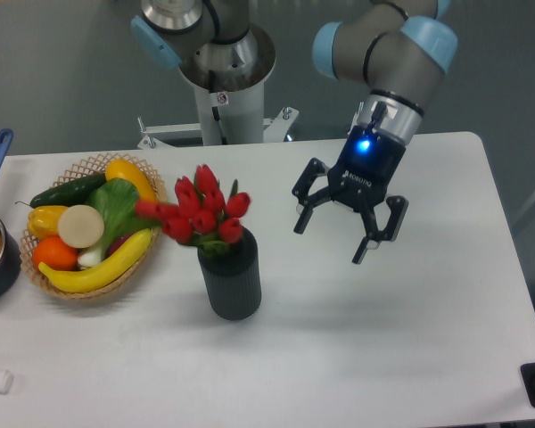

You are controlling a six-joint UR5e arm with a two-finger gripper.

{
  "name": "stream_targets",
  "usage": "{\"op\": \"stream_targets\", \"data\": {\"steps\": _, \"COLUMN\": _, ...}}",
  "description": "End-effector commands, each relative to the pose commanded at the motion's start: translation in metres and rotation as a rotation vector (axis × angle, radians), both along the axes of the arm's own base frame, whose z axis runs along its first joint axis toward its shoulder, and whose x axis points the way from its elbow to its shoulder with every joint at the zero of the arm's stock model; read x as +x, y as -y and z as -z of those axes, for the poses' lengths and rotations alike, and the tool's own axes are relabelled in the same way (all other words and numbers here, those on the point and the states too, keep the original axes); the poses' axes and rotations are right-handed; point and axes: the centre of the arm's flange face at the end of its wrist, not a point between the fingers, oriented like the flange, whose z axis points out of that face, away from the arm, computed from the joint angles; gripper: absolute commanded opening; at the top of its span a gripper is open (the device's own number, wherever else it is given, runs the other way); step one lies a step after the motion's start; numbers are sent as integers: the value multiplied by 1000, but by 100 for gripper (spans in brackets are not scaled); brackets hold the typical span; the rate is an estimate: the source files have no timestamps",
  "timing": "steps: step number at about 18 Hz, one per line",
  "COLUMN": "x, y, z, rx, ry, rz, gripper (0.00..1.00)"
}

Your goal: Insert the flowers into the vase

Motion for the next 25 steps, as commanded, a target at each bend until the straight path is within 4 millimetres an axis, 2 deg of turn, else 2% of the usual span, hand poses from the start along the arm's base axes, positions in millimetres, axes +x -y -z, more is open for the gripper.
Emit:
{"op": "stream_targets", "data": {"steps": 3, "x": 0, "y": 7, "z": -10, "rx": -26, "ry": -37, "rz": -23, "gripper": 100}}
{"op": "stream_targets", "data": {"steps": 6, "x": -9, "y": 24, "z": -12, "rx": -105, "ry": -74, "rz": -92, "gripper": 100}}
{"op": "stream_targets", "data": {"steps": 7, "x": -13, "y": 30, "z": -19, "rx": -136, "ry": -107, "rz": -116, "gripper": 100}}
{"op": "stream_targets", "data": {"steps": 10, "x": -38, "y": 62, "z": -25, "rx": -272, "ry": -212, "rz": -206, "gripper": 100}}
{"op": "stream_targets", "data": {"steps": 14, "x": -66, "y": 92, "z": -59, "rx": -341, "ry": -285, "rz": -271, "gripper": 100}}
{"op": "stream_targets", "data": {"steps": 16, "x": -67, "y": 109, "z": -80, "rx": -475, "ry": -317, "rz": -287, "gripper": 100}}
{"op": "stream_targets", "data": {"steps": 19, "x": -59, "y": 135, "z": -92, "rx": -630, "ry": -393, "rz": -174, "gripper": 100}}
{"op": "stream_targets", "data": {"steps": 22, "x": -58, "y": 165, "z": -102, "rx": -681, "ry": -382, "rz": -96, "gripper": 100}}
{"op": "stream_targets", "data": {"steps": 25, "x": -54, "y": 177, "z": -104, "rx": -694, "ry": -373, "rz": -58, "gripper": 100}}
